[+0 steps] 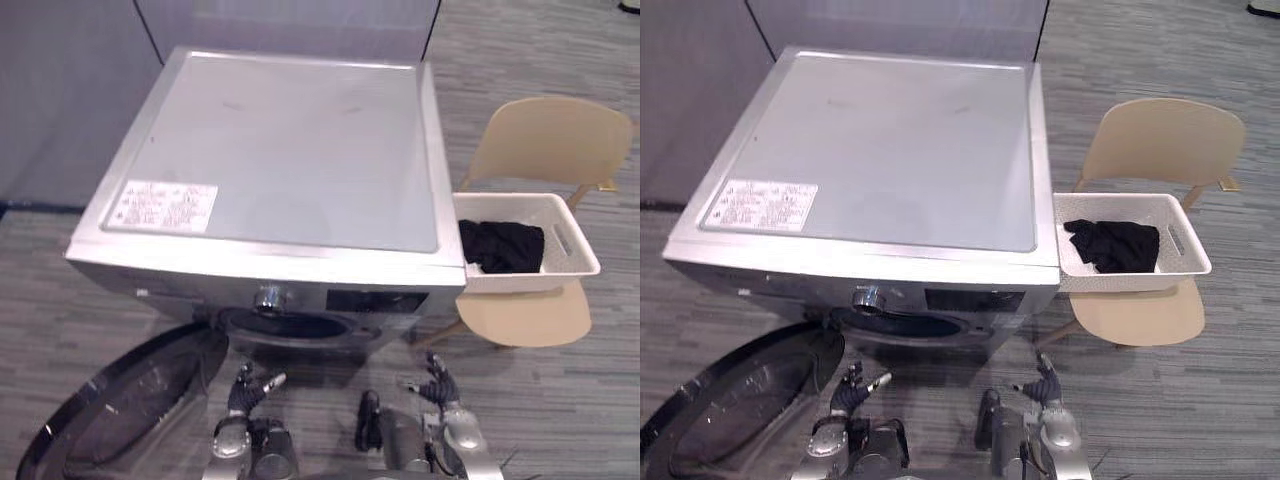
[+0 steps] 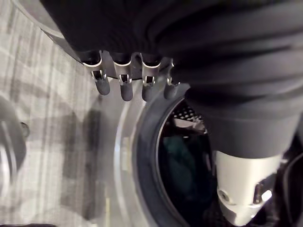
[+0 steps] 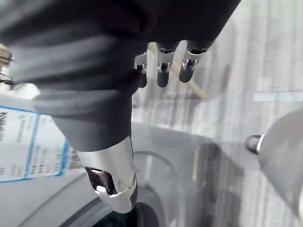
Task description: Pick up the laundry basket with both hands and put the clothes into the washing machine.
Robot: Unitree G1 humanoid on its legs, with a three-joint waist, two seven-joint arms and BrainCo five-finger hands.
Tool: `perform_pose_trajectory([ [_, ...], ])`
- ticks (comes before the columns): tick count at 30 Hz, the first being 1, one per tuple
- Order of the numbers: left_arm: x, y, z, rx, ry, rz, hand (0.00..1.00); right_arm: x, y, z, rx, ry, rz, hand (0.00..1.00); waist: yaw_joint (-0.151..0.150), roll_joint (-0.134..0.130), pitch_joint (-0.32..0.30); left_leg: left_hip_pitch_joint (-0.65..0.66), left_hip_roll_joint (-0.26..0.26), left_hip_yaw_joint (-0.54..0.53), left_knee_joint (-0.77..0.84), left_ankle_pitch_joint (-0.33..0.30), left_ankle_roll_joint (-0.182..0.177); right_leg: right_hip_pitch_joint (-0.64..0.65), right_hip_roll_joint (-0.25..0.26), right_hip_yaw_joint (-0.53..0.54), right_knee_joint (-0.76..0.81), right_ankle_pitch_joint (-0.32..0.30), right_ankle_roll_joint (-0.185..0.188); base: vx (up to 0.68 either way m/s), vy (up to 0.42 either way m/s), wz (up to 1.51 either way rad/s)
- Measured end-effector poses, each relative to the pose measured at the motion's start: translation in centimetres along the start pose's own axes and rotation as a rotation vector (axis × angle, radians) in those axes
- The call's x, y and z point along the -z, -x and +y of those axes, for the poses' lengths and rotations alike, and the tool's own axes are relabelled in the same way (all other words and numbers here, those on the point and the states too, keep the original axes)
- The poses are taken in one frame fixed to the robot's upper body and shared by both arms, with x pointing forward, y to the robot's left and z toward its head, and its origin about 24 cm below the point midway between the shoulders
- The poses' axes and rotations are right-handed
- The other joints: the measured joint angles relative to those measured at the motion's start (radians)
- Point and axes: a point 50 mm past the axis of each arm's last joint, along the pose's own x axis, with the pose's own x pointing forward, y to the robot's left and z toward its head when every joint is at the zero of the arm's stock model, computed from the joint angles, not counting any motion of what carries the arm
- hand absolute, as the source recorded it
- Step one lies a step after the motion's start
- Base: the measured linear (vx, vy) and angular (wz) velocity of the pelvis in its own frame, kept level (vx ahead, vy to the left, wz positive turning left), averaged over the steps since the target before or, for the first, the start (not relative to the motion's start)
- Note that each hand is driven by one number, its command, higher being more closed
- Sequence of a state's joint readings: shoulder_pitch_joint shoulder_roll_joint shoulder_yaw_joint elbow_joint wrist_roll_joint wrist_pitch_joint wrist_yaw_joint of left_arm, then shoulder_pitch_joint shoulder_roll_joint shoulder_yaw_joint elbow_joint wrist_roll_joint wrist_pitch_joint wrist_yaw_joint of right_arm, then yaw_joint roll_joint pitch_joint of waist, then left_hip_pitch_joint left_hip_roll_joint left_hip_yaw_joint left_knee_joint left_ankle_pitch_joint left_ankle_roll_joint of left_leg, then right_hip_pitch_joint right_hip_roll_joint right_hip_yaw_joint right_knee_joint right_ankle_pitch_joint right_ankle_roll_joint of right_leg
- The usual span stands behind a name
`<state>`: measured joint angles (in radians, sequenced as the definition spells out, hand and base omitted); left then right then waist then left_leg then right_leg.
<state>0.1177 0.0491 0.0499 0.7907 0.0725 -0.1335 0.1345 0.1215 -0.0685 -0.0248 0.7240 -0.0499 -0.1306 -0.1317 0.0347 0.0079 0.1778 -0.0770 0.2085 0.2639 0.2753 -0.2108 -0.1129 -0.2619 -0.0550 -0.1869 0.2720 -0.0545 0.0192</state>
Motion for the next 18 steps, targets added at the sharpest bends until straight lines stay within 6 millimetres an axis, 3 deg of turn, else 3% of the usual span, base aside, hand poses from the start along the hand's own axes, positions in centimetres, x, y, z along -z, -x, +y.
perform_pose_trajectory([
  [3, 1.4, 0.1, 0.8, -0.005, -0.055, 0.058, 0.0, 1.9, 0.3, -0.5, 0.016, 0.002, 0.085, 0.0, -0.021, 0.019, -0.019, 0.074, -0.015, 0.014, -0.092, 0.036, 0.003, 0.095, 0.018, 0.007, -0.15, 0.075, 0.005, 0.08, 0.065, -0.12],
  [6, 1.6, 0.0, 1.1, -0.005, -0.086, 0.072, 0.0, 2.7, 0.4, -1.0, 0.028, -0.001, 0.125, 0.0, -0.02, 0.022, -0.039, 0.107, -0.021, 0.037, -0.1, 0.036, 0.003, 0.138, 0.033, 0.04, -0.219, 0.11, 0.009, 0.05, 0.063, -0.25],
  [8, 1.6, 0.0, 1.1, -0.003, -0.088, 0.073, 0.0, 2.5, 0.1, -1.1, 0.029, 0.005, 0.12, 0.0, -0.017, 0.017, -0.042, 0.101, -0.032, 0.024, -0.079, 0.035, 0.004, 0.136, 0.034, 0.08, -0.238, 0.127, 0.013, 0.0, 0.019, -0.5],
  [11, 2.1, 0.0, 0.4, 0.014, -0.084, 0.098, 0.0, 1.3, -0.6, -1.6, 0.035, 0.013, 0.09, 0.0, -0.018, 0.02, -0.042, 0.091, -0.066, -0.11, -0.052, 0.018, 0.024, 0.128, 0.038, 0.176, -0.291, 0.17, 0.027, -0.06, 0.007, -0.92],
  [12, 2.1, 0.1, 0.1, 0.021, -0.078, 0.101, 0.0, 0.6, -1.0, -1.7, 0.038, 0.017, 0.069, 0.0, -0.019, 0.03, -0.047, 0.096, -0.068, -0.122, -0.066, -0.016, 0.022, 0.108, 0.055, 0.23, -0.319, 0.192, 0.037, -0.1, 0.032, -1.3],
  [13, 1.8, 0.0, -0.2, 0.03, -0.079, 0.094, 0.0, 0.1, -1.2, -1.8, 0.041, 0.015, 0.057, 0.0, -0.019, 0.034, -0.048, 0.097, -0.068, -0.104, -0.086, -0.056, 0.028, 0.087, 0.07, 0.274, -0.338, 0.22, 0.041, -0.12, 0.047, -1.37],
  [15, 1.3, -0.4, -0.3, 0.04, -0.092, 0.083, 0.0, 0.2, -1.2, -1.6, 0.037, 0.004, 0.062, 0.0, -0.024, 0.009, -0.035, 0.114, -0.086, -0.015, -0.08, -0.068, 0.031, 0.076, 0.072, 0.363, -0.367, 0.261, 0.053, -0.11, 0.061, -1.23],
  [16, 1.2, -0.5, -0.3, 0.044, -0.094, 0.086, 0.0, 0.2, -1.2, -1.6, 0.038, 0.0, 0.065, 0.0, -0.025, 0.006, -0.035, 0.12, -0.089, 0.01, -0.077, -0.074, 0.032, 0.069, 0.075, 0.387, -0.368, 0.268, 0.053, -0.09, 0.085, -1.7],
  [17, 1.0, -0.6, -0.4, 0.053, -0.098, 0.083, 0.0, 0.3, -1.2, -1.4, 0.028, -0.002, 0.074, 0.0, -0.03, 0.002, -0.033, 0.126, -0.089, 0.102, -0.053, -0.092, 0.039, 0.039, 0.09, 0.441, -0.363, 0.282, 0.049, -0.05, 0.066, -1.21],
  [18, 1.0, -0.7, -0.4, 0.053, -0.098, 0.083, 0.0, 0.3, -1.2, -1.3, 0.025, 0.0, 0.074, 0.0, -0.031, 0.002, -0.033, 0.127, -0.089, 0.108, -0.052, -0.093, 0.039, 0.036, 0.09, 0.44, -0.363, 0.282, 0.049, -0.02, 0.051, -1.52],
])
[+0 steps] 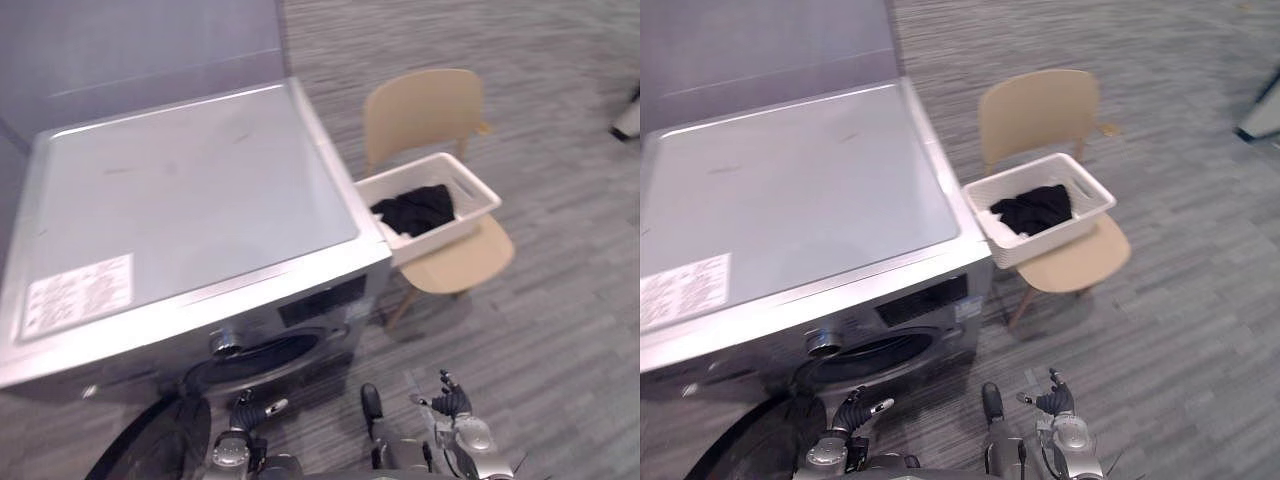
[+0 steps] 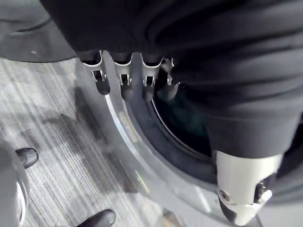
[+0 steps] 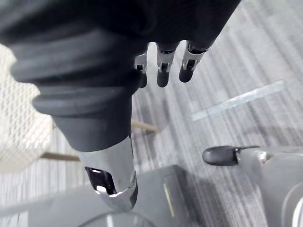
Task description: Pick up the laundry basket with both hands and put the clothes into the washing machine.
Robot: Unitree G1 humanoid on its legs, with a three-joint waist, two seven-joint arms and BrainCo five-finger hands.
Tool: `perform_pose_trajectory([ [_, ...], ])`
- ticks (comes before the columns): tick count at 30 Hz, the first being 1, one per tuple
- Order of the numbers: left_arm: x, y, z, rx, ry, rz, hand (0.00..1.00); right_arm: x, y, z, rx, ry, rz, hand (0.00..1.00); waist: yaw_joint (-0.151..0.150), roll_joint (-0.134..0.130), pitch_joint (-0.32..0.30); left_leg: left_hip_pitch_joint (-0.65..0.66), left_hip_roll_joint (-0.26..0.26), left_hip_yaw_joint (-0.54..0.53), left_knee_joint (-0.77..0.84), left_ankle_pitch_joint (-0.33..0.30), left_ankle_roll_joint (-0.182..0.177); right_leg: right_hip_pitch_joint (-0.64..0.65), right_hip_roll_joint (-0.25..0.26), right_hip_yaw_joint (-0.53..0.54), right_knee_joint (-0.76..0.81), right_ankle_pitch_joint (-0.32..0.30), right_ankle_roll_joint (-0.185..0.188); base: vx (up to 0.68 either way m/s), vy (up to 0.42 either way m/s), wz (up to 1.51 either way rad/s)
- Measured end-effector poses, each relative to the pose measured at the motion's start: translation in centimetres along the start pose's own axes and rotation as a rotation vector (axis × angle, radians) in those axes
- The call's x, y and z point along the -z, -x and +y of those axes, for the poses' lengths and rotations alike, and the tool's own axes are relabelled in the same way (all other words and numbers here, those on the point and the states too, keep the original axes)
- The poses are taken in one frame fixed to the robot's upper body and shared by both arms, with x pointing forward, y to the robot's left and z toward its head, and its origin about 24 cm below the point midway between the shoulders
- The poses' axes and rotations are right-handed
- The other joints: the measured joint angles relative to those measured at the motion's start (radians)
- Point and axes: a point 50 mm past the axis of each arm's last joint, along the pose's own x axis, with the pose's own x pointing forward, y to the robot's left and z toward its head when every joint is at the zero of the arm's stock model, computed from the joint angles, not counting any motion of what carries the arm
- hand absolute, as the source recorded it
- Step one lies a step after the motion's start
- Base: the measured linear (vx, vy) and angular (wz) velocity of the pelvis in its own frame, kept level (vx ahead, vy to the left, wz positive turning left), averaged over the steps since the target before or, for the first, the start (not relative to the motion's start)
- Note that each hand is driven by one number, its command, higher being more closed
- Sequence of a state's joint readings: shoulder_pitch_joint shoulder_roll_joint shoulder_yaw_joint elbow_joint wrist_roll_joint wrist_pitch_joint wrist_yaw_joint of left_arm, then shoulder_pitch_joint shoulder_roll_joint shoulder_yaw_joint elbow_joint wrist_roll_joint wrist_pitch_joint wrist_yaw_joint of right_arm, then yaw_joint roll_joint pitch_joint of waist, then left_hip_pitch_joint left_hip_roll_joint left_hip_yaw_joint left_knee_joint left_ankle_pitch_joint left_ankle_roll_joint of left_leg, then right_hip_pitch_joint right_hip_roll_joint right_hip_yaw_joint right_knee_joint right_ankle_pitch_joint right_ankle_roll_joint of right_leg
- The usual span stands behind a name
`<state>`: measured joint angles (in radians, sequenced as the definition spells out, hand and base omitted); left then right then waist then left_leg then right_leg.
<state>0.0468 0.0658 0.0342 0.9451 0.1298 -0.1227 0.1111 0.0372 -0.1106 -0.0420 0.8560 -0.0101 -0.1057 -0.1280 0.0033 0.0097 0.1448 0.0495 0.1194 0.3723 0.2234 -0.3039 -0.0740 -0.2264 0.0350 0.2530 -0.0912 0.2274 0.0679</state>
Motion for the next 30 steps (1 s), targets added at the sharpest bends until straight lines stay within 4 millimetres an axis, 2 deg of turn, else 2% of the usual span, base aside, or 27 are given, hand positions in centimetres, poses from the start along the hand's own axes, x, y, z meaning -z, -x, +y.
perform_pose_trajectory([
  [1, -0.2, -0.1, 0.0, 0.001, -0.001, -0.007, 0.0, -0.2, -0.1, 0.2, -0.007, 0.004, -0.005, 0.0, -0.011, 0.001, 0.002, 0.0, 0.015, 0.064, 0.003, -0.002, 0.003, -0.026, -0.005, -0.073, 0.007, -0.027, -0.038, 0.03, -0.001, -1.58],
  [2, -0.4, -0.1, -0.1, 0.003, -0.001, -0.01, 0.0, -1.1, -0.4, 1.0, -0.031, 0.007, -0.028, 0.0, -0.013, 0.023, 0.009, 0.012, 0.053, 0.163, 0.007, -0.001, 0.002, -0.113, -0.023, -0.344, 0.132, -0.109, -0.149, 0.03, -0.001, -1.89],
  [3, -0.3, -0.1, 0.1, 0.001, -0.007, -0.009, 0.0, -1.3, -0.4, 1.3, -0.041, 0.007, -0.033, 0.0, -0.016, 0.022, 0.01, 0.025, 0.054, 0.196, 0.002, 0.0, 0.0, -0.14, -0.046, -0.459, 0.204, -0.138, -0.179, 0.12, -0.008, -1.86],
  [5, 0.2, 0.0, 0.1, 0.011, -0.047, 0.003, 0.0, -0.9, -0.2, 2.1, -0.066, 0.018, -0.02, 0.0, -0.016, 0.015, 0.013, 0.086, 0.047, 0.295, 0.028, -0.009, -0.016, -0.135, -0.141, -0.813, 0.359, -0.209, -0.305, 0.17, -0.019, -1.87],
  [6, 0.2, 0.1, 0.0, 0.015, -0.052, 0.003, 0.0, -0.8, -0.2, 2.1, -0.07, 0.024, -0.015, 0.0, -0.019, 0.021, 0.014, 0.095, 0.055, 0.317, 0.043, -0.007, -0.02, -0.126, -0.147, -0.867, 0.377, -0.237, -0.35, 0.25, -0.12, -2.18],
  [7, 0.0, 0.0, -0.1, 0.023, -0.069, -0.006, 0.0, -1.0, -0.3, 2.1, -0.069, 0.028, -0.02, 0.0, -0.018, 0.026, 0.012, 0.118, 0.061, 0.356, 0.055, -0.001, -0.03, -0.101, -0.19, -1.005, 0.435, -0.313, -0.347, 0.24, -0.134, -1.56],
  [8, -0.2, 0.0, -0.2, 0.025, -0.076, -0.011, 0.0, -1.1, -0.4, 2.1, -0.069, 0.029, -0.023, 0.0, -0.018, 0.026, 0.011, 0.132, 0.059, 0.37, 0.056, -0.001, -0.03, -0.09, -0.207, -1.046, 0.464, -0.333, -0.319, 0.32, -0.163, -2.04],
  [9, -0.2, 0.0, -0.1, 0.023, -0.081, -0.012, 0.0, -1.2, -0.4, 2.1, -0.07, 0.028, -0.025, 0.0, -0.015, 0.028, 0.011, 0.172, 0.056, 0.408, 0.045, -0.011, -0.047, -0.086, -0.214, -1.065, 0.502, -0.357, -0.235, 0.3, -0.128, -1.98],
  [11, -0.6, -0.3, -0.1, 0.027, -0.091, -0.017, 0.0, -1.3, -0.4, 2.2, -0.072, 0.029, -0.03, 0.0, -0.022, 0.029, 0.015, 0.194, 0.085, 0.424, 0.137, -0.018, -0.058, -0.101, -0.176, -0.992, 0.552, -0.393, -0.222, 0.31, -0.135, -1.61],
  [12, -1.1, -0.4, -0.3, 0.032, -0.092, -0.034, 0.0, -0.9, -0.4, 2.0, -0.07, 0.04, -0.015, 0.0, -0.022, 0.035, 0.016, 0.171, 0.149, 0.411, 0.306, 0.001, -0.046, -0.085, -0.138, -0.946, 0.544, -0.402, -0.216, 0.31, -0.111, -1.31],
  [13, -1.1, -0.4, -0.5, 0.036, -0.088, -0.038, 0.0, -0.5, -0.4, 2.2, -0.079, 0.054, 0.007, 0.0, -0.017, 0.045, 0.022, 0.099, 0.236, 0.319, 0.561, 0.062, 0.029, -0.044, -0.083, -0.894, 0.504, -0.407, -0.221, 0.31, -0.091, -1.34],
  [14, -1.1, -0.3, -0.7, 0.043, -0.09, -0.039, 0.0, -0.4, -0.4, 2.2, -0.078, 0.057, 0.012, 0.0, -0.017, 0.05, 0.026, 0.06, 0.256, 0.264, 0.648, 0.051, 0.041, -0.026, -0.065, -0.878, 0.488, -0.407, -0.221, 0.27, -0.039, -1.23],
  [15, -1.2, -0.3, -1.1, 0.053, -0.086, -0.043, 0.0, -0.1, -0.4, 2.1, -0.075, 0.064, 0.025, 0.0, -0.014, 0.049, 0.039, -0.044, 0.248, 0.12, 0.772, 0.016, 0.023, 0.014, -0.043, -0.845, 0.457, -0.407, -0.221, 0.26, -0.006, -0.92],
  [16, -1.0, -0.2, -1.4, 0.06, -0.082, -0.039, 0.0, 0.2, -0.4, 2.2, -0.076, 0.06, 0.045, 0.0, -0.002, 0.034, 0.054, -0.146, 0.195, -0.008, 0.796, -0.004, 0.006, 0.071, -0.036, -0.814, 0.412, -0.406, -0.219, 0.2, 0.005, -0.85],
  [17, -1.0, -0.2, -1.5, 0.062, -0.083, -0.038, 0.0, 0.2, -0.4, 2.2, -0.076, 0.054, 0.047, 0.0, 0.01, 0.03, 0.059, -0.176, 0.173, -0.044, 0.777, -0.006, 0.006, 0.092, -0.036, -0.806, 0.393, -0.401, -0.204, 0.26, 0.018, -0.78],
  [19, -2.1, -0.3, -1.5, 0.052, -0.041, -0.078, 0.0, -0.4, -0.6, 2.1, -0.063, 0.012, 0.03, 0.0, 0.043, 0.031, 0.074, -0.303, 0.104, -0.132, 0.555, -0.004, 0.008, 0.156, -0.038, -0.786, 0.311, -0.375, -0.158, 0.24, 0.045, -0.58],
  [20, -2.2, -0.3, -1.5, 0.05, -0.033, -0.083, 0.0, -0.6, -0.7, 2.1, -0.062, 0.01, 0.025, 0.0, 0.044, 0.032, 0.076, -0.321, 0.095, -0.135, 0.498, -0.002, 0.006, 0.167, -0.039, -0.785, 0.296, -0.371, -0.148, 0.25, 0.08, -0.33],
  [21, -2.2, -0.3, -1.5, 0.049, -0.021, -0.082, 0.0, -1.1, -0.9, 2.1, -0.058, -0.001, 0.011, 0.0, 0.047, 0.036, 0.084, -0.344, 0.068, -0.137, 0.343, 0.011, -0.004, 0.197, -0.042, -0.785, 0.263, -0.362, -0.124, 0.28, 0.111, -0.18],
  [22, -2.5, -0.3, -1.6, 0.05, -0.004, -0.088, 0.0, -1.4, -1.0, 2.2, -0.057, -0.012, 0.005, 0.0, 0.058, 0.038, 0.088, -0.343, 0.034, -0.139, 0.212, 0.099, 0.012, 0.218, -0.05, -0.779, 0.242, -0.356, -0.095, 0.29, 0.125, -0.24],
  [23, -2.5, -0.3, -1.7, 0.05, 0.002, -0.091, 0.0, -1.4, -1.0, 2.3, -0.058, -0.011, 0.006, 0.0, 0.071, 0.035, 0.087, -0.327, 0.025, -0.139, 0.183, 0.138, 0.021, 0.226, -0.053, -0.769, 0.235, -0.356, -0.084, 0.35, 0.159, -0.26],
  [24, -2.4, -0.3, -1.7, 0.05, 0.008, -0.088, 0.0, -1.5, -1.0, 2.4, -0.06, -0.014, 0.003, 0.0, 0.086, 0.028, 0.08, -0.311, -0.007, -0.141, 0.158, 0.168, 0.068, 0.243, -0.065, -0.747, 0.228, -0.369, -0.056, 0.34, 0.147, -0.15],
  [25, -2.4, -0.3, -1.8, 0.051, 0.009, -0.089, 0.0, -1.6, -1.0, 2.4, -0.059, -0.015, -0.002, 0.0, 0.088, 0.026, 0.079, -0.314, -0.021, -0.15, 0.162, 0.153, 0.087, 0.244, -0.079, -0.746, 0.247, -0.384, -0.035, 0.43, 0.201, 0.08],
  [26, -2.5, -0.3, -1.7, 0.05, 0.008, -0.092, 0.0, -1.6, -1.1, 2.4, -0.05, -0.012, 0.0, 0.0, 0.09, 0.01, 0.081, -0.287, -0.042, -0.157, 0.161, 0.129, 0.119, 0.234, -0.12, -0.746, 0.329, -0.419, -0.001, 0.43, 0.19, 0.29],
  [27, -2.6, -0.3, -1.7, 0.046, 0.013, -0.091, 0.0, -1.6, -1.1, 2.2, -0.042, -0.01, 0.003, 0.0, 0.089, 0.001, 0.087, -0.253, -0.065, -0.157, 0.154, 0.118, 0.127, 0.213, -0.176, -0.74, 0.463, -0.446, 0.024, 0.42, 0.19, 0.41],
  [28, -2.3, -0.3, -1.7, 0.046, 0.012, -0.079, 0.0, -1.4, -1.0, 2.1, -0.039, -0.009, 0.008, 0.0, 0.086, -0.001, 0.088, -0.213, -0.087, -0.164, 0.154, 0.108, 0.139, 0.183, -0.233, -0.728, 0.621, -0.449, 0.029, 0.56, 0.212, 0.65],
  [29, -2.0, -0.2, -1.6, 0.046, 0.006, -0.068, 0.0, -1.3, -1.0, 2.1, -0.04, -0.008, 0.011, 0.0, 0.083, -0.014, 0.091, -0.139, -0.13, -0.203, 0.132, 0.1, 0.153, 0.131, -0.315, -0.689, 0.874, -0.386, 0.005, 0.47, 0.164, 0.71],
  [30, -1.9, -0.2, -1.6, 0.047, 0.002, -0.066, 0.0, -1.3, -1.0, 2.1, -0.039, -0.007, 0.01, 0.0, 0.08, -0.014, 0.091, -0.113, -0.142, -0.227, 0.122, 0.094, 0.161, 0.111, -0.335, -0.677, 0.95, -0.344, -0.006, 0.47, 0.131, 1.03],
])
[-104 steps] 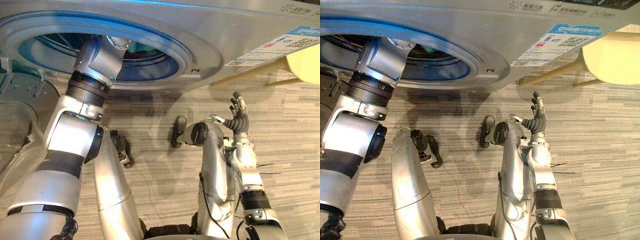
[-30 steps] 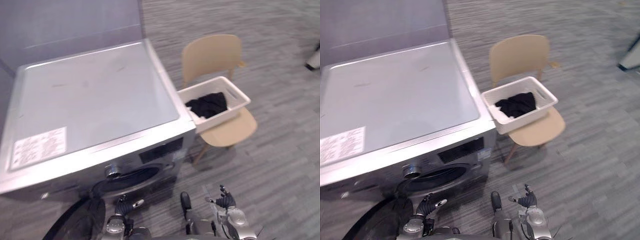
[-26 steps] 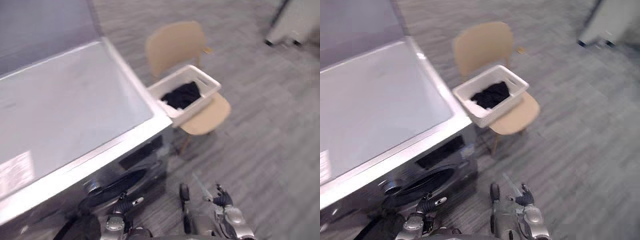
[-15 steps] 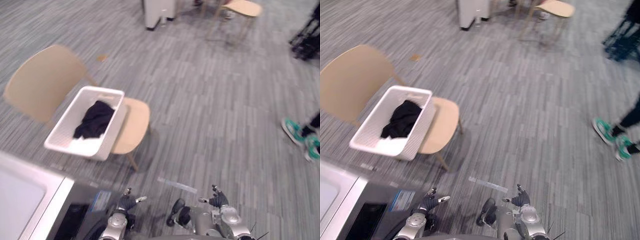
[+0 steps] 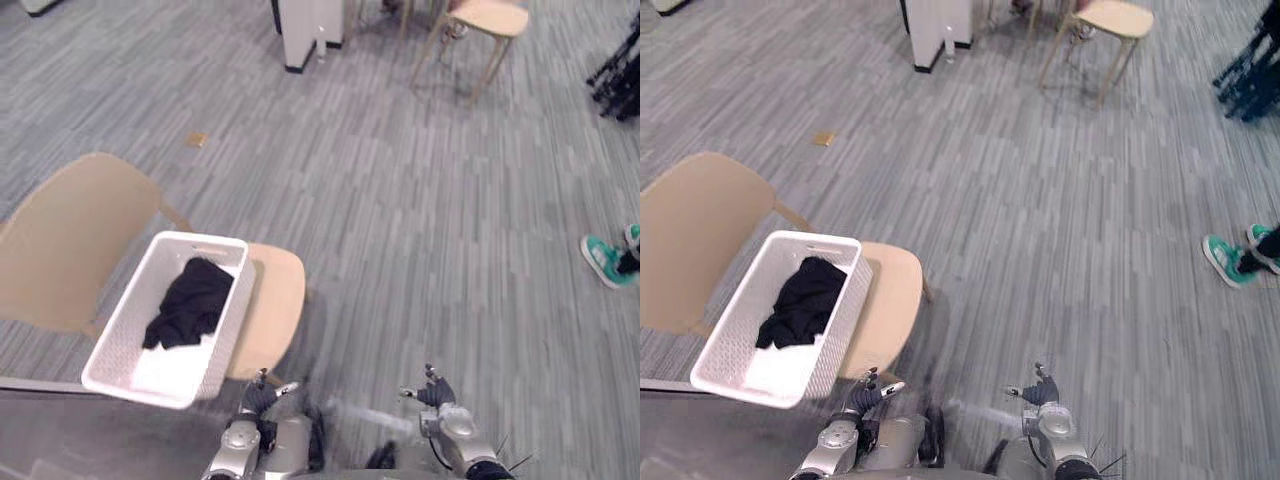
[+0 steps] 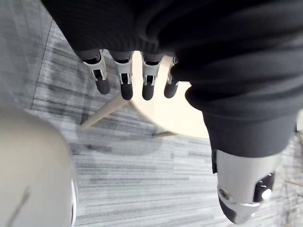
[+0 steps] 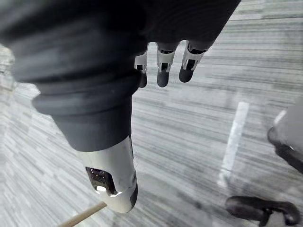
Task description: Pick up the laundry basket with both hands and put the clothes into the washing machine.
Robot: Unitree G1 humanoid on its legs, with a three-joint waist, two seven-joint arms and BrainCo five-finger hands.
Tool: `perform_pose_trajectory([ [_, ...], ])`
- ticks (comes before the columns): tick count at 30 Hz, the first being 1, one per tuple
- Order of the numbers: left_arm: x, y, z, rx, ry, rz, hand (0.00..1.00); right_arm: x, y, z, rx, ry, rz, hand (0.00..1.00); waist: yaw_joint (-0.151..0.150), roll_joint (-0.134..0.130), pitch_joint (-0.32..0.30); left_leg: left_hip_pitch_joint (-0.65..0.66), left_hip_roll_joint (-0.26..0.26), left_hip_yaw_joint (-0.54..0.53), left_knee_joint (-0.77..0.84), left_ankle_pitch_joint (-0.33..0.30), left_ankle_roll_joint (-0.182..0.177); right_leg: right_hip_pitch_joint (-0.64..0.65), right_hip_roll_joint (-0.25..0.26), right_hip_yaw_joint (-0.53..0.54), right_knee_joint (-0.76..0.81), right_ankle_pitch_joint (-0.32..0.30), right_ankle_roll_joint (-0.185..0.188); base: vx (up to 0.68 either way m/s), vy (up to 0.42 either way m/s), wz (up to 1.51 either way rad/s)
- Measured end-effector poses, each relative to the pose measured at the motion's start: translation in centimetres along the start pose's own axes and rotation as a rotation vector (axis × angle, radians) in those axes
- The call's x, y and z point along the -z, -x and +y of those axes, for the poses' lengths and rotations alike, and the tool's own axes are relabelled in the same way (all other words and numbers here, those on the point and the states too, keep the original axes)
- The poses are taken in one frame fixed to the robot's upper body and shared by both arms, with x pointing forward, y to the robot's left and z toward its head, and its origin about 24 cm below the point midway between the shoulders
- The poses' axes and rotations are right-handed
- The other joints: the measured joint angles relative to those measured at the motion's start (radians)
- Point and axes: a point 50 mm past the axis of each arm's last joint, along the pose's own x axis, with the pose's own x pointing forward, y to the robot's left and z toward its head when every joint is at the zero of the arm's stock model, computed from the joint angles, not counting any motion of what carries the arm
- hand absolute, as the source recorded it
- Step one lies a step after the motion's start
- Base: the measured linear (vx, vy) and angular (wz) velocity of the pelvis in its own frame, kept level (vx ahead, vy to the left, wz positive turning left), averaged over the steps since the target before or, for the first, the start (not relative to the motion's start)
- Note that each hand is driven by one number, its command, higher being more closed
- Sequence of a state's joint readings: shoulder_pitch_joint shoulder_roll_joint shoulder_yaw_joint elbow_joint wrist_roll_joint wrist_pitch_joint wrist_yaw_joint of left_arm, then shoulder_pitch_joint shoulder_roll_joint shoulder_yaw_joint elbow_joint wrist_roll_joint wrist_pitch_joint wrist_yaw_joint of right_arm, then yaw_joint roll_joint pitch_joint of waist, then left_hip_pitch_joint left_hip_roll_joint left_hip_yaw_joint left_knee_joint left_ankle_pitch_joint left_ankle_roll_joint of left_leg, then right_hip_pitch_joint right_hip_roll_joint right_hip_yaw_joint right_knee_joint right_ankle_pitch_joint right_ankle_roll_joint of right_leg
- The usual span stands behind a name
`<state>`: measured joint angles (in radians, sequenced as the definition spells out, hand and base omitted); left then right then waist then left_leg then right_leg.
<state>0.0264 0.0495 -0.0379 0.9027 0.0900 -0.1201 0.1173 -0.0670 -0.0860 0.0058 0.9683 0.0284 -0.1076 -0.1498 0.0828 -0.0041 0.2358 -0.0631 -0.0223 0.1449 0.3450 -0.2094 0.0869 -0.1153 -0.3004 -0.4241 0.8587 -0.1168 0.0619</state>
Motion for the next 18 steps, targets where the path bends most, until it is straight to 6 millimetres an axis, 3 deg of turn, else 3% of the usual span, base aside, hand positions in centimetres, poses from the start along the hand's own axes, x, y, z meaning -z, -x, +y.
perform_pose_trajectory([
  [2, -0.1, 0.0, 0.1, -0.003, -0.004, -0.004, 0.0, -0.2, 0.0, 0.0, 0.001, 0.0, -0.007, 0.0, -0.02, 0.002, -0.003, 0.056, -0.019, -0.118, -0.035, -0.003, 0.004, -0.054, -0.013, 0.044, 0.121, -0.081, 0.009, 0.4, -0.01, 1.44],
  [3, -0.3, -0.1, 0.1, -0.008, -0.004, -0.013, 0.0, -0.2, -0.1, -0.2, 0.005, -0.002, -0.008, 0.0, -0.016, 0.005, -0.002, 0.07, -0.02, -0.165, -0.044, -0.002, 0.003, -0.069, -0.004, 0.048, 0.085, -0.107, 0.021, 0.57, -0.122, 1.86],
  [4, -0.6, -0.2, 0.1, -0.017, -0.006, -0.02, 0.0, -0.4, -0.1, -0.3, 0.006, -0.002, -0.013, 0.0, -0.011, 0.009, -0.004, 0.082, -0.023, -0.262, -0.059, -0.001, -0.008, -0.101, 0.039, 0.123, -0.043, -0.136, 0.038, 0.38, -0.106, 1.51],
  [5, -0.7, -0.2, 0.1, -0.018, -0.006, -0.02, 0.0, -0.5, -0.2, -0.3, 0.007, -0.003, -0.017, 0.0, -0.012, 0.009, -0.005, 0.08, -0.025, -0.291, -0.06, -0.003, -0.016, -0.115, 0.054, 0.16, -0.08, -0.141, 0.036, 0.36, -0.184, 1.63],
  [6, -0.9, -0.3, 0.0, -0.017, -0.006, -0.026, 0.0, -0.9, -0.3, -0.5, 0.014, -0.009, -0.03, 0.0, -0.014, 0.011, -0.006, 0.073, -0.029, -0.363, -0.059, -0.009, -0.036, -0.154, 0.095, 0.278, -0.165, -0.151, 0.05, 0.27, -0.238, 1.65],
  [7, -1.5, -0.5, -0.2, -0.015, -0.008, -0.04, 0.0, -1.1, -0.3, -0.8, 0.027, -0.025, -0.042, 0.0, -0.016, 0.015, -0.007, 0.061, -0.034, -0.435, -0.044, -0.029, -0.071, -0.184, 0.15, 0.451, -0.261, -0.146, 0.058, 0.33, -0.316, 1.91],
  [8, -1.8, -0.6, -0.3, -0.016, -0.007, -0.048, 0.0, -0.9, -0.2, -1.0, 0.038, -0.039, -0.038, 0.0, -0.017, 0.015, -0.007, 0.056, -0.041, -0.475, -0.024, -0.044, -0.097, -0.185, 0.168, 0.536, -0.329, -0.132, 0.078, 0.32, -0.375, 1.92],
  [9, -2.0, -0.7, -0.4, -0.021, -0.005, -0.051, 0.0, -0.5, 0.0, -1.0, 0.046, -0.058, -0.029, 0.0, -0.008, 0.002, -0.014, 0.052, -0.053, -0.518, 0.01, -0.067, -0.136, -0.165, 0.158, 0.597, -0.466, -0.057, 0.095, 0.38, -0.531, 1.75],
  [10, -1.8, -0.7, -0.5, -0.029, 0.016, -0.04, 0.0, -0.2, 0.2, -0.6, 0.045, -0.085, -0.021, 0.0, 0.01, 0.005, -0.023, 0.048, -0.042, -0.529, 0.048, -0.103, -0.186, -0.143, 0.138, 0.57, -0.526, 0.014, 0.121, 0.36, -0.523, 1.48],
  [11, -1.8, -0.6, -0.9, -0.022, 0.028, -0.038, 0.0, -0.2, 0.2, -1.0, 0.053, -0.085, -0.02, 0.0, 0.009, 0.031, -0.03, 0.033, -0.022, -0.535, 0.07, -0.104, -0.196, -0.136, 0.15, 0.528, -0.516, 0.016, 0.114, 0.34, -0.503, 1.68],
  [12, -2.1, -0.4, -2.7, 0.013, 0.06, -0.045, 0.0, -0.2, 0.3, -2.0, 0.086, -0.092, -0.034, 0.0, -0.001, 0.066, -0.053, -0.011, 0.022, -0.527, 0.089, -0.08, -0.242, -0.117, 0.154, 0.42, -0.516, 0.019, 0.108, 0.22, -0.362, 1.78],
  [13, -2.3, -0.2, -3.6, 0.041, 0.069, -0.048, 0.0, -0.9, 0.4, -2.4, 0.109, -0.11, -0.068, 0.0, -0.009, 0.074, -0.058, -0.012, 0.054, -0.475, 0.063, -0.033, -0.278, -0.082, 0.151, 0.348, -0.517, 0.011, 0.096, 0.2, -0.362, 1.74],
  [14, -2.2, -0.2, -3.5, 0.037, 0.074, -0.047, 0.0, -1.3, 0.4, -2.4, 0.113, -0.128, -0.086, 0.0, -0.01, 0.069, -0.057, -0.009, 0.063, -0.438, 0.051, -0.013, -0.278, -0.069, 0.148, 0.326, -0.518, 0.008, 0.089, 0.13, -0.322, 1.26],
  [15, -2.0, -0.2, -3.5, 0.032, 0.077, -0.041, 0.0, -1.9, 0.4, -2.5, 0.115, -0.134, -0.118, 0.0, -0.014, 0.063, -0.059, -0.013, 0.087, -0.361, 0.033, 0.016, -0.258, -0.042, 0.142, 0.279, -0.531, 0.007, 0.087, 0.09, -0.248, 1.03],
  [16, -1.9, -0.1, -3.6, 0.034, 0.075, -0.041, 0.0, -2.2, 0.5, -2.7, 0.127, -0.144, -0.139, 0.0, -0.016, 0.051, -0.066, -0.029, 0.107, -0.241, -0.002, 0.049, -0.214, -0.016, 0.128, 0.22, -0.554, 0.005, 0.078, 0.07, -0.208, 1.06],
  [18, -1.8, 0.0, -3.6, 0.036, 0.071, -0.04, 0.0, -2.0, 0.5, -3.1, 0.136, -0.142, -0.138, 0.0, -0.017, 0.042, -0.083, -0.037, 0.128, -0.077, -0.054, 0.065, -0.192, -0.001, 0.117, 0.15, -0.593, -0.001, 0.061, 0.05, -0.107, 1.12],
])
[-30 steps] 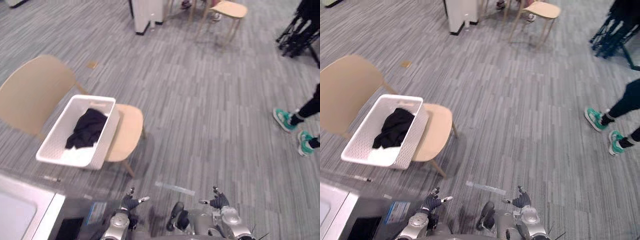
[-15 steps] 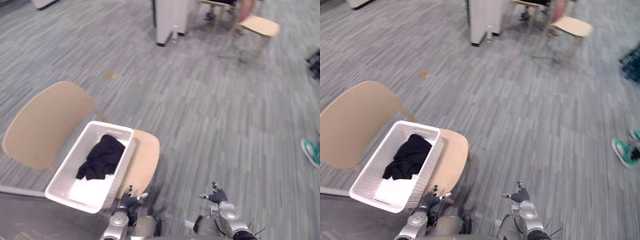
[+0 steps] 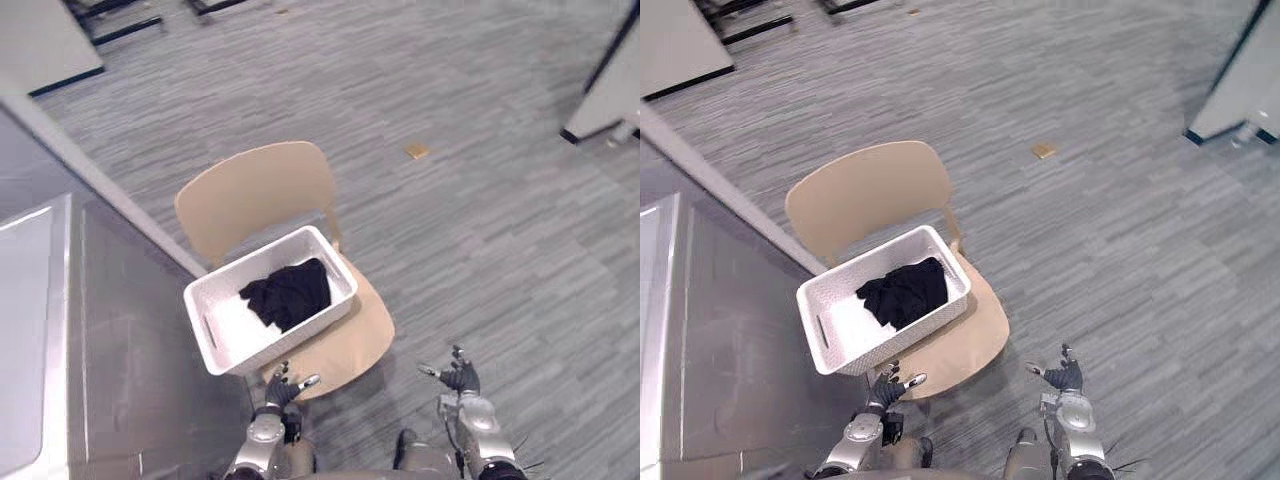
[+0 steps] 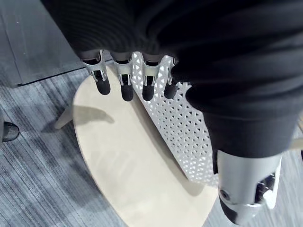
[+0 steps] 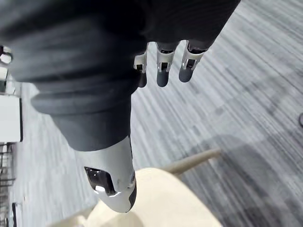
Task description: Pick up the laundry basket with both hands and put the clothes into the washing machine.
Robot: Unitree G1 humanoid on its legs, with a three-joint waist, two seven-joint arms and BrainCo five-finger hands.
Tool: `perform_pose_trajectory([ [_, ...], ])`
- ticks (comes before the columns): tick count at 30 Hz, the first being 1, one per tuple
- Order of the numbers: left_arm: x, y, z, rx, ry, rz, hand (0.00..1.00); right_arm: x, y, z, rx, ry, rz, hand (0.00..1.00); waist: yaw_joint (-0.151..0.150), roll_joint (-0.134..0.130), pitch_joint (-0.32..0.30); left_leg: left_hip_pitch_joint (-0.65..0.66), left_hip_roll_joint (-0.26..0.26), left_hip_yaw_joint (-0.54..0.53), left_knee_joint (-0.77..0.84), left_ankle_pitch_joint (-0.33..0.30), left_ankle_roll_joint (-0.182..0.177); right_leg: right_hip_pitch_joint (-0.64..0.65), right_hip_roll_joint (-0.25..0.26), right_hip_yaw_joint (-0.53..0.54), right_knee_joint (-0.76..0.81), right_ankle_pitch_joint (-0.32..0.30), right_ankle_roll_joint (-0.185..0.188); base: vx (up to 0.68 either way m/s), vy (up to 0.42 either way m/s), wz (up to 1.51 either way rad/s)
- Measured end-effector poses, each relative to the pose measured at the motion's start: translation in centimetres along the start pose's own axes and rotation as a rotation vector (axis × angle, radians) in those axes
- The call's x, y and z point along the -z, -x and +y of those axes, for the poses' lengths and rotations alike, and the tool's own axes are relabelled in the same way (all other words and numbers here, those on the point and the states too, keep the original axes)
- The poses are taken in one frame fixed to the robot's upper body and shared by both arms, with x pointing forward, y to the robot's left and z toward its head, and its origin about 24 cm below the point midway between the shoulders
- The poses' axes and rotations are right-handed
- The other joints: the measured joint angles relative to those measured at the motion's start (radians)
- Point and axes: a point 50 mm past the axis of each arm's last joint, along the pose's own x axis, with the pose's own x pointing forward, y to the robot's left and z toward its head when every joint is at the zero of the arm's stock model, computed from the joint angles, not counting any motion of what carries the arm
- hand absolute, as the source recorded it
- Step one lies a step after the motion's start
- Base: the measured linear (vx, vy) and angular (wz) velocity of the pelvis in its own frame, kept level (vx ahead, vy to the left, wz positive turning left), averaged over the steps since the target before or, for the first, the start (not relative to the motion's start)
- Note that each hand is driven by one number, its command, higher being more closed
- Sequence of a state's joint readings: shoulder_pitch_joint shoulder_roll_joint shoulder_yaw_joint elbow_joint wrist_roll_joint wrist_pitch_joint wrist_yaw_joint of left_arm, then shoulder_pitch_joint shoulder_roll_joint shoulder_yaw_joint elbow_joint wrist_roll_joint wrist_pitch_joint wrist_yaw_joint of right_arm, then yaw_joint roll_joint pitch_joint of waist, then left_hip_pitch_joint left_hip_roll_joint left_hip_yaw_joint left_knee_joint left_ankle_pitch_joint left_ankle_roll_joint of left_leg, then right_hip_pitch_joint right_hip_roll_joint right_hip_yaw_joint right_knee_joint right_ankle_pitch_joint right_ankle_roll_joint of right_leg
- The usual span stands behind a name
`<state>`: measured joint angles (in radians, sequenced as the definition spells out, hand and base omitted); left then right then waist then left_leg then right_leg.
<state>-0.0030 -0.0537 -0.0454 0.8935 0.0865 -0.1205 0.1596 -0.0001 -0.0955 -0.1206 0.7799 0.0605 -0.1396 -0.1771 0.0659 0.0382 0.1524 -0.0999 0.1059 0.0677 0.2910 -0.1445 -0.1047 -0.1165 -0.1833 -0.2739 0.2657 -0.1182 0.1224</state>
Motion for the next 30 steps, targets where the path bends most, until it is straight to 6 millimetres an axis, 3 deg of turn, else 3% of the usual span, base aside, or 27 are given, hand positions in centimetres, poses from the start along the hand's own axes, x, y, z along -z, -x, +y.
perform_pose_trajectory([
  [1, 0.1, 0.0, 0.0, 0.01, -0.022, -0.001, 0.0, 0.0, 0.0, -0.2, 0.005, 0.004, 0.002, 0.0, 0.002, 0.003, -0.002, -0.017, 0.009, 0.082, -0.029, 0.0, 0.008, 0.012, -0.005, -0.043, -0.028, -0.003, -0.005, 0.02, -0.035, 1.0],
  [3, 0.6, 0.2, 0.5, 0.009, -0.052, 0.01, 0.0, 0.1, 0.0, -0.3, 0.01, 0.007, 0.004, 0.0, 0.002, -0.012, 0.002, -0.024, 0.005, 0.135, -0.051, 0.012, 0.03, 0.026, -0.019, -0.082, -0.05, -0.002, -0.006, -0.02, 0.027, 0.66],
  [7, 2.5, 0.8, 3.4, -0.048, -0.101, 0.056, 0.0, -0.4, 0.5, 0.0, 0.01, 0.057, -0.045, 0.0, 0.003, -0.066, -0.013, -0.005, -0.045, 0.094, -0.082, 0.028, 0.056, 0.076, -0.057, -0.137, -0.065, 0.001, -0.001, -0.02, 0.086, 0.51],
  [8, 2.6, 0.8, 3.8, -0.055, -0.11, 0.06, 0.0, -0.8, 0.4, 0.0, 0.011, 0.063, -0.062, 0.0, 0.003, -0.07, -0.013, -0.004, -0.051, 0.094, -0.081, 0.028, 0.057, 0.073, -0.065, -0.137, -0.052, -0.002, 0.002, -0.04, 0.105, 0.12],
  [10, 3.3, 1.0, 4.7, -0.068, -0.129, 0.084, 0.0, -2.6, 0.2, -0.2, 0.011, 0.128, -0.145, 0.0, -0.001, -0.074, -0.008, 0.003, -0.068, 0.088, -0.104, -0.005, 0.092, 0.018, -0.103, -0.121, 0.088, -0.011, 0.017, -0.1, 0.088, 0.05],
  [11, 3.4, 1.1, 4.8, -0.07, -0.132, 0.088, 0.0, -2.9, 0.3, -0.2, 0.009, 0.158, -0.164, 0.0, -0.002, -0.074, -0.008, 0.013, -0.074, 0.085, -0.115, -0.005, 0.093, -0.008, -0.119, -0.106, 0.152, -0.009, 0.014, -0.11, 0.103, 0.27],
  [13, 3.5, 1.1, 5.7, -0.087, -0.145, 0.083, 0.0, -4.2, 0.7, 0.4, -0.024, 0.272, -0.244, 0.0, -0.009, -0.09, 0.002, 0.049, -0.084, 0.051, -0.134, -0.002, 0.098, -0.093, -0.142, 0.004, 0.365, 0.031, -0.048, -0.03, 0.076, 0.48],
  [14, 3.6, 1.2, 5.9, -0.093, -0.149, 0.085, 0.0, -4.7, 0.8, 0.8, -0.037, 0.292, -0.275, 0.0, -0.016, -0.087, 0.004, 0.058, -0.083, 0.036, -0.139, 0.0, 0.101, -0.111, -0.133, 0.034, 0.382, 0.026, -0.046, 0.06, -0.012, 0.54],
  [15, 3.7, 1.3, 6.3, -0.099, -0.161, 0.088, 0.0, -6.4, 1.2, 1.4, -0.059, 0.332, -0.361, 0.0, -0.027, -0.095, -0.001, 0.056, -0.077, 0.005, -0.145, 0.011, 0.104, -0.116, -0.099, 0.093, 0.353, -0.022, -0.028, 0.06, -0.073, 0.57],
  [17, 3.7, 1.3, 6.6, -0.107, -0.166, 0.086, 0.0, -8.4, 1.3, 1.4, -0.071, 0.382, -0.46, 0.0, -0.026, -0.094, 0.0, 0.041, -0.07, -0.04, -0.147, 0.026, 0.099, -0.115, -0.05, 0.145, 0.247, -0.049, -0.018, 0.04, -0.096, 0.59],
  [19, 3.6, 1.3, 7.0, -0.11, -0.183, 0.079, 0.0, -10.3, 0.8, 0.8, -0.057, 0.46, -0.519, 0.0, -0.026, -0.105, -0.005, 0.009, -0.085, -0.086, -0.148, 0.048, 0.068, -0.082, -0.013, 0.19, -0.015, 0.0, -0.007, 0.08, -0.179, 0.79],
  [20, 3.5, 1.2, 7.2, -0.112, -0.192, 0.08, 0.0, -10.7, 0.6, 0.5, -0.051, 0.481, -0.532, 0.0, -0.03, -0.107, -0.003, 0.004, -0.085, -0.106, -0.144, 0.052, 0.062, -0.071, -0.01, 0.188, -0.03, 0.06, -0.005, 0.11, -0.193, 0.81],
  [22, 3.4, 1.2, 6.4, -0.101, -0.173, 0.071, 0.0, -12.9, 0.2, 0.9, -0.09, 0.584, -0.6, 0.0, -0.014, -0.048, 0.002, 0.0, -0.04, -0.125, -0.186, 0.08, 0.029, -0.055, 0.033, 0.144, -0.084, 0.083, -0.03, 0.14, -0.203, 0.31],
  [24, 3.6, 1.2, 6.5, -0.107, -0.164, 0.075, 0.0, -14.9, 0.2, 2.7, -0.148, 0.632, -0.677, 0.0, -0.006, -0.028, 0.001, -0.012, -0.015, -0.138, -0.228, 0.105, 0.003, -0.061, 0.069, 0.12, -0.124, 0.103, -0.048, 0.11, -0.18, 0.04],
  [28, 2.4, 0.7, 6.4, -0.108, -0.158, 0.032, 0.0, -18.2, -0.7, 4.2, -0.171, 0.694, -0.742, 0.0, 0.002, -0.03, 0.024, -0.061, 0.014, -0.207, -0.266, 0.163, -0.027, -0.061, 0.095, 0.032, -0.158, 0.11, -0.059, 0.05, -0.144, 0.59],
  [30, 1.5, 0.3, 6.3, -0.107, -0.159, 0.001, 0.0, -21.7, -1.5, 4.3, -0.128, 0.727, -0.785, 0.0, 0.007, -0.022, 0.075, -0.1, 0.011, -0.252, -0.293, 0.221, -0.035, -0.061, 0.094, -0.034, -0.174, 0.119, -0.072, -0.04, -0.074, 0.88],
])
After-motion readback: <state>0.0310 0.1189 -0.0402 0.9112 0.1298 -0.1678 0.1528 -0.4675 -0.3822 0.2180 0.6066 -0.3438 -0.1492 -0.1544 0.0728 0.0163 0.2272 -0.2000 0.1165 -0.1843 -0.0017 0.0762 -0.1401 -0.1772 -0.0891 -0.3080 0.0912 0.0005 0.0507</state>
